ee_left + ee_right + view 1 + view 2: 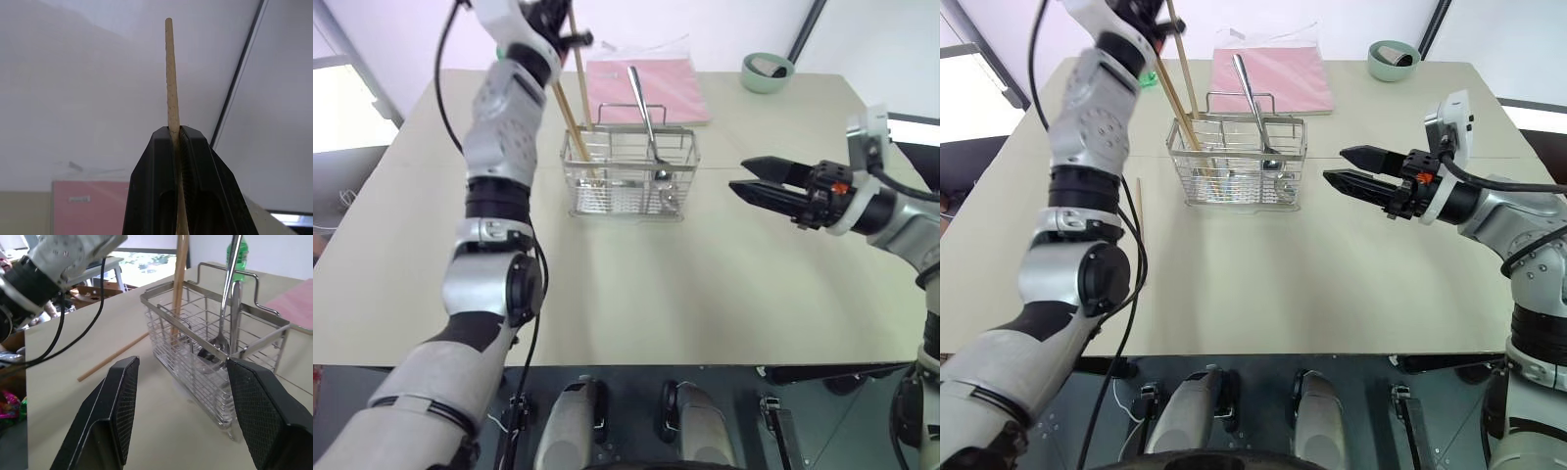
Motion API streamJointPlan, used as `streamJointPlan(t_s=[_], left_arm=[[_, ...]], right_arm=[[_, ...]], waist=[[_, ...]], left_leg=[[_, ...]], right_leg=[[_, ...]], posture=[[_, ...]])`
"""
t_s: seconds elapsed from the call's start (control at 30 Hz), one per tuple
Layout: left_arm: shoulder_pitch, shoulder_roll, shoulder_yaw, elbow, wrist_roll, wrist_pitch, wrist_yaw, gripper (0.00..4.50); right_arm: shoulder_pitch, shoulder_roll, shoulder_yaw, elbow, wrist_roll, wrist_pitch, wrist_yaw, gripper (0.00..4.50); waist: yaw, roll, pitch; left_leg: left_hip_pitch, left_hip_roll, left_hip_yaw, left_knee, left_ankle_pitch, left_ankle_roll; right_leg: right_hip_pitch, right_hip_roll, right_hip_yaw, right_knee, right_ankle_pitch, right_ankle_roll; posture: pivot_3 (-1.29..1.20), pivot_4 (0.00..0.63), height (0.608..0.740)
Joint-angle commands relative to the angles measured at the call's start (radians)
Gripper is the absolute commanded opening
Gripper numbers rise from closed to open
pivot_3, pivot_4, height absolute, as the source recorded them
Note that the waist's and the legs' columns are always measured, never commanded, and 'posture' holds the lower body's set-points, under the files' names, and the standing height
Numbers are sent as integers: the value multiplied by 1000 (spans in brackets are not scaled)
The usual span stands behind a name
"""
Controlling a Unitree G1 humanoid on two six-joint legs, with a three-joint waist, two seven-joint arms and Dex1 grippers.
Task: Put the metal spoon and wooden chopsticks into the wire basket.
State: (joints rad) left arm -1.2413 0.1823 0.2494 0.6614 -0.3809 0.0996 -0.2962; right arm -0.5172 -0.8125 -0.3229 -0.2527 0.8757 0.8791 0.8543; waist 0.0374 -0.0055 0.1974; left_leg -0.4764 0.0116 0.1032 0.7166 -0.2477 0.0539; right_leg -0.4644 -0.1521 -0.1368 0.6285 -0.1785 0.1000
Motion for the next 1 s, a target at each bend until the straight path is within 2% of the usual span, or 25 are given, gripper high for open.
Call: streamJointPlan(t_s=[0.03,0.1,0.2,0.4,0.6,0.7,0.8,0.93,1.0], left_arm=[[40,-18,-48,-109,39,-27,-7,14],[75,-31,-61,-148,41,-12,-3,14],[108,-44,-67,-208,29,16,0,1085],[126,-24,-53,-335,10,113,29,4094],[130,78,10,-487,-8,336,156,4094],[90,198,62,-421,45,615,320,4094],[87,266,83,-424,31,681,317,4094],[90,304,86,-436,35,795,328,4094],[98,301,90,-418,39,945,364,4094]], right_arm=[[-14,-3,-54,-32,34,-1,-42,2890],[-16,-1,-55,-24,38,-2,-58,2890],[-24,-1,-49,-7,37,-6,-64,2890],[-42,2,-23,30,19,-24,-48,2890],[-51,1,3,60,-6,-50,-26,2890],[-35,-17,13,48,-15,-67,17,2890],[-31,-25,9,47,-9,-67,33,2890],[-34,-26,20,60,-27,-80,35,2890],[-37,-24,18,64,-27,-79,38,2890]], waist=[[1,0,0],[2,0,0],[2,0,0],[1,0,0],[0,0,0],[-1,0,0],[-2,0,0],[7,-1,0],[6,-1,0]], left_leg=[[0,0,0,0,0,0],[0,0,-1,0,0,0],[0,0,-1,0,-2,4],[0,0,-1,0,-3,4],[0,0,-1,0,-1,2],[1,0,-1,0,-1,2],[1,0,-1,0,-2,4],[0,-1,-3,2,0,0],[0,-1,-3,2,0,0]], right_leg=[[0,0,0,0,0,0],[0,0,0,0,0,0],[0,0,0,0,0,0],[0,0,0,0,0,0],[0,0,0,0,0,0],[0,1,0,1,0,0],[0,1,0,2,0,0],[2,1,0,0,0,0],[3,1,0,0,0,0]], posture=[[0,150,692],[0,150,692],[0,150,692],[0,150,692],[0,150,692],[0,150,692],[0,150,692],[0,150,692],[0,150,692]])
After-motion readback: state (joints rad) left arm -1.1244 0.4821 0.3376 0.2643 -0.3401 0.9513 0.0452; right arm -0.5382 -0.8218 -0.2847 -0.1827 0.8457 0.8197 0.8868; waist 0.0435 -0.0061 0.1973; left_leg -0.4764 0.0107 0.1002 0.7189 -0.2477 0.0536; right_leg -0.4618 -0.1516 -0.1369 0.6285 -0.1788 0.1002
